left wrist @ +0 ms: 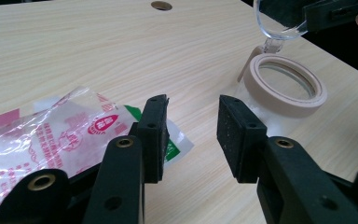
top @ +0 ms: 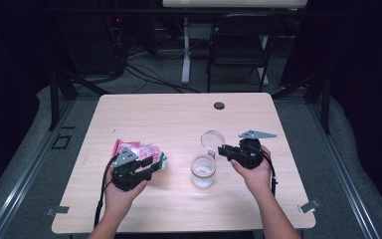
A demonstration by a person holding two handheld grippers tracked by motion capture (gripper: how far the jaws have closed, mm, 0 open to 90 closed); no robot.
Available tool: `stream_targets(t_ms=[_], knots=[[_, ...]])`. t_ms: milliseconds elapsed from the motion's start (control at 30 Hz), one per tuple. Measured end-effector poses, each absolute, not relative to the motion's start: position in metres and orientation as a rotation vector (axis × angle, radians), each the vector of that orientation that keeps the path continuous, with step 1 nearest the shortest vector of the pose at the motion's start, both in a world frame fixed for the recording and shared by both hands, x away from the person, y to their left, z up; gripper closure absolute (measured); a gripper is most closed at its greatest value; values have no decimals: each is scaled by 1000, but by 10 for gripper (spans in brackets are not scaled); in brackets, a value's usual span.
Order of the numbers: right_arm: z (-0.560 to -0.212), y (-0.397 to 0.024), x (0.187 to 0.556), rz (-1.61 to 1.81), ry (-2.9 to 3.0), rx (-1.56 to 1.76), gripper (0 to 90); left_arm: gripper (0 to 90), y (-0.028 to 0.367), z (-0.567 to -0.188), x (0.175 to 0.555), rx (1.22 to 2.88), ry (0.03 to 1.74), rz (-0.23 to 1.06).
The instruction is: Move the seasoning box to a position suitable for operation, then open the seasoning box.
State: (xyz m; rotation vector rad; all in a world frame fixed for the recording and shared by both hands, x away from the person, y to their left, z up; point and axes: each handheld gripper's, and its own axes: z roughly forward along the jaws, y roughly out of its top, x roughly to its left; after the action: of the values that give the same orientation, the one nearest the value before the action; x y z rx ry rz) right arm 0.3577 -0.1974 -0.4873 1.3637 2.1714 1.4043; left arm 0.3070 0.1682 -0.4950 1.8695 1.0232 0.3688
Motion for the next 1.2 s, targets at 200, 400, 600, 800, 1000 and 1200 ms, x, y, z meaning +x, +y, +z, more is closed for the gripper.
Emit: stream_targets(t_ms=[200, 400, 600, 800, 1000, 1200], knots=[[-488, -196, 362, 1420, 2163, 1364, 752, 623, 171, -497, 308, 1870, 1037, 372], [-489, -195, 365, 1417, 2154, 1357, 754, 613, 170, -498, 311, 1871, 1044, 367], [-487, -196, 361, 1401, 2143, 1344, 742, 613, 169, -499, 313, 1884, 1042, 369], [-483, -198, 355, 1388, 2137, 1343, 730, 613, 169, -498, 314, 1873, 1040, 370], [-480, -199, 349, 1379, 2132, 1345, 728, 612, 171, -496, 318, 1857, 1043, 371], [-475, -198, 339, 1394, 2138, 1322, 723, 597, 170, -494, 322, 1841, 1047, 368]])
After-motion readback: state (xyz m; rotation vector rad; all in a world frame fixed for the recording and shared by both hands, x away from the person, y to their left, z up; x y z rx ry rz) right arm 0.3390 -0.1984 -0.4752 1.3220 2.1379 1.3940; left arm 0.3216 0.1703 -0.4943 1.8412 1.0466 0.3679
